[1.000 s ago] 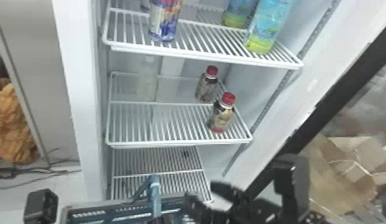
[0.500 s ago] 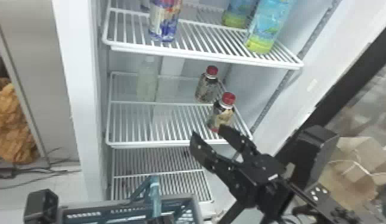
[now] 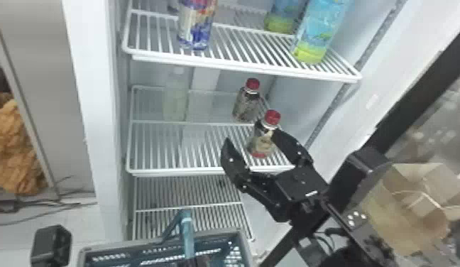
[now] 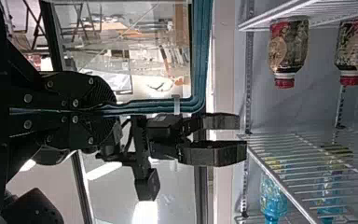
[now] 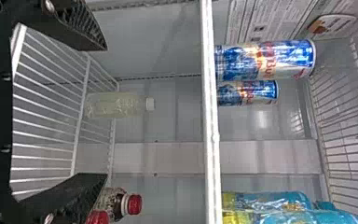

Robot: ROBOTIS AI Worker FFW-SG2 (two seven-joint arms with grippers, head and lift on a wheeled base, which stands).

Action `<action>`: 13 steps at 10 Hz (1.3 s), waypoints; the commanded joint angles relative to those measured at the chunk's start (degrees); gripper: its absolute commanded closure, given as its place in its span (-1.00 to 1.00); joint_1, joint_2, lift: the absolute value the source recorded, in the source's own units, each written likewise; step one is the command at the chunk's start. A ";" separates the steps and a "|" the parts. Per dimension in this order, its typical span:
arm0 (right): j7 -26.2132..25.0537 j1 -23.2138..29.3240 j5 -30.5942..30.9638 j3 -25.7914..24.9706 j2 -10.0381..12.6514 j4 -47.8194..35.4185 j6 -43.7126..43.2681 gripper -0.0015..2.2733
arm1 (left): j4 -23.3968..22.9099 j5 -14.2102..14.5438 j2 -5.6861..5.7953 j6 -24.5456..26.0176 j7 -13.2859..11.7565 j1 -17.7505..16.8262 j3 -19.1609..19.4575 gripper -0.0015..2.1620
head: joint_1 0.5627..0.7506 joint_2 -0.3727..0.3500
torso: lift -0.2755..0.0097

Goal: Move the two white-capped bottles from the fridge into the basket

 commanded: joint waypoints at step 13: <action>3.34 -31.60 3.30 7.69 -0.37 47.19 -19.57 -0.90 | 0.14 0.18 0.22 0.03 0.09 -0.42 -0.48 0.03 | 0.41 -0.73 | -0.89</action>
